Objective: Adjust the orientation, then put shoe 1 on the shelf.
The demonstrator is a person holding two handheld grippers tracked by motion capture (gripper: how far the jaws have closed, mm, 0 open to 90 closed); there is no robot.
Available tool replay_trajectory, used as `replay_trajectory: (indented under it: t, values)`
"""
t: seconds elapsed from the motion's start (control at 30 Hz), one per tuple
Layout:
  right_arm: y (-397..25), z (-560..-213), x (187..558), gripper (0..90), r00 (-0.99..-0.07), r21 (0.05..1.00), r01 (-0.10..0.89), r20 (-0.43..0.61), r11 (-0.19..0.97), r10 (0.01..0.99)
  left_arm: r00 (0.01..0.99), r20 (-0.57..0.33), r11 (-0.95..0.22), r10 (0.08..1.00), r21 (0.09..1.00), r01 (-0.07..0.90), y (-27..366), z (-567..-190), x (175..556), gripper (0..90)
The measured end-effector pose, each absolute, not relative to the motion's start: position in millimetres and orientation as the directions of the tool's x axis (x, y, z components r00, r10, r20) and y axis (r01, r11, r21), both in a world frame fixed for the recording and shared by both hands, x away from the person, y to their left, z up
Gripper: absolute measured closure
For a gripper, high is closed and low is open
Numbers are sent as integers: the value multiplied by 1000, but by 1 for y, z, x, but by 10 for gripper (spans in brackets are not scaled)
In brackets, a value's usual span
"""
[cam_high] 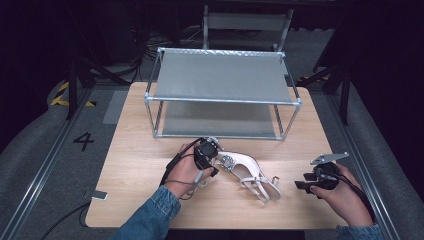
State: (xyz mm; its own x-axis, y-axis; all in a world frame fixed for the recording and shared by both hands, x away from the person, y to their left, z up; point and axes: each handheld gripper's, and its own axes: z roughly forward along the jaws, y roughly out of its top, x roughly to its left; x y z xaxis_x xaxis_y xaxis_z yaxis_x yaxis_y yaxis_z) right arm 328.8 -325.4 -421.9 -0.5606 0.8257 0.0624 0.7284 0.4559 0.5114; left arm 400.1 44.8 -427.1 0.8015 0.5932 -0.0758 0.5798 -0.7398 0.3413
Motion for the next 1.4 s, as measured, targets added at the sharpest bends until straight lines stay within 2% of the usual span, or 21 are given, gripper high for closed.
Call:
replay_trajectory:
  t: [0.27,0.37,0.43,0.5,0.6,0.8,1.07,1.4]
  values:
    - [-330,-424,325,504,-548,506,740,68,444,834,792,-58,-726,608,363,584,42,-433,405,569]
    - [-330,-426,325,504,-546,503,743,72,442,835,788,-44,-723,614,371,583,41,-434,406,608]
    - [-329,-427,325,506,-549,502,741,70,446,833,791,-16,-729,611,379,570,41,-434,406,661]
    - [-328,-428,325,513,-548,492,747,76,447,833,795,13,-733,607,395,553,43,-434,405,756]
    - [-327,-428,326,515,-554,493,744,77,452,829,790,4,-727,614,393,563,45,-433,405,847]
    - [-326,-430,328,516,-558,487,745,81,456,826,791,-25,-720,611,397,569,53,-427,403,872]
    - [-322,-430,331,516,-569,485,740,81,467,818,804,26,-743,595,399,537,68,-417,404,873]
    - [-321,-432,330,515,-567,479,744,85,465,819,792,23,-709,610,463,532,78,-397,408,872]
